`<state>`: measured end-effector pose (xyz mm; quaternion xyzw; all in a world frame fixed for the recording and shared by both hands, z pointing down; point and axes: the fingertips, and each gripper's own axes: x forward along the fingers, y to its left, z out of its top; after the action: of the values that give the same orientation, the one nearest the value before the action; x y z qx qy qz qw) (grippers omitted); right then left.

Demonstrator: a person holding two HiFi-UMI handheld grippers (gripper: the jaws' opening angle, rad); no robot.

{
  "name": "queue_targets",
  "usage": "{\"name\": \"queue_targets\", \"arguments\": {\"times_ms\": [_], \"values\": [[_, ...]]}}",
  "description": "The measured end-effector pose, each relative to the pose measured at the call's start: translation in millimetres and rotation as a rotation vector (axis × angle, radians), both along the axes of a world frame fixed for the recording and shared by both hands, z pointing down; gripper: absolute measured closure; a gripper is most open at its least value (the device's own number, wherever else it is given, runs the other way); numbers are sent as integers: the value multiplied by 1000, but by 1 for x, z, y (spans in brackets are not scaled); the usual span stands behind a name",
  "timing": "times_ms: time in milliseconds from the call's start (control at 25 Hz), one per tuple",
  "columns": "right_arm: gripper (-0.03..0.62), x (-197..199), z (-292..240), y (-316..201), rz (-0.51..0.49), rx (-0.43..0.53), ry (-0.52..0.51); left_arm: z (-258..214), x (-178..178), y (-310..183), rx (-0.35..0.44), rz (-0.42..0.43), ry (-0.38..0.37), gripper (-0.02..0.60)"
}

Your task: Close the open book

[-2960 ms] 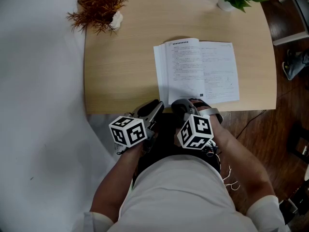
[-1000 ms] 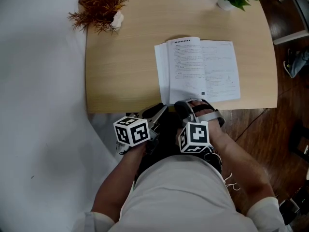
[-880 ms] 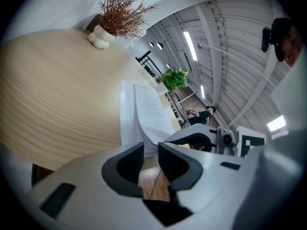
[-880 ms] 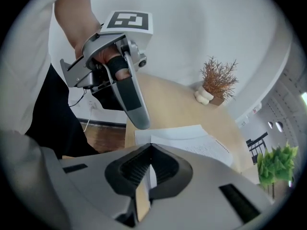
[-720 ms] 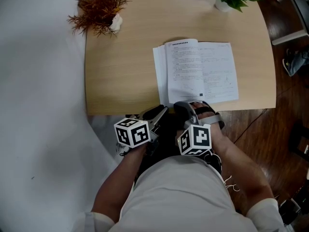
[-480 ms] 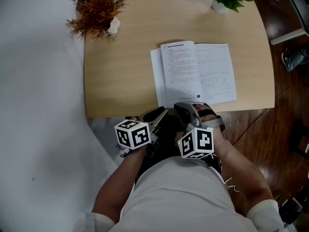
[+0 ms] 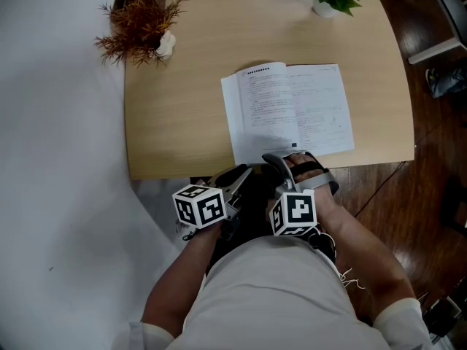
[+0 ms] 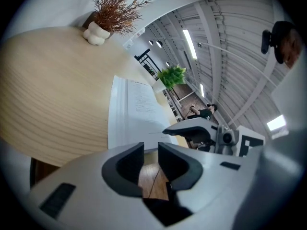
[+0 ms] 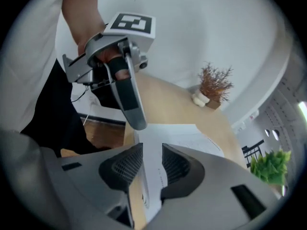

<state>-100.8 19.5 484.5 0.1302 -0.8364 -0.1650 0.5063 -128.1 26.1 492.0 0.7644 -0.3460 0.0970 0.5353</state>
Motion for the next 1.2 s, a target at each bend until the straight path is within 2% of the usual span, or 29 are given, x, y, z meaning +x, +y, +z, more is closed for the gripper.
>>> {"name": "queue_targets", "arguments": {"times_ms": [120,320,400,520,880,1200], "values": [[484,-5,16,3,-66,3,69,0,-6,3,-3,-6,-11,514],[485,-9,29,-3,-82,16,142,0,-11,5,-1,-17,-10,514],[504,-10,28,-1,-68,1,129,-1,-12,6,-1,-18,-8,514],[586,-11,23,0,-31,13,96,0,-14,7,1,-17,-6,514],[592,-5,-5,-16,80,99,19,-3,-7,3,11,12,-3,514],[592,13,-28,-27,195,136,-60,-7,16,-10,34,48,10,514]]}}
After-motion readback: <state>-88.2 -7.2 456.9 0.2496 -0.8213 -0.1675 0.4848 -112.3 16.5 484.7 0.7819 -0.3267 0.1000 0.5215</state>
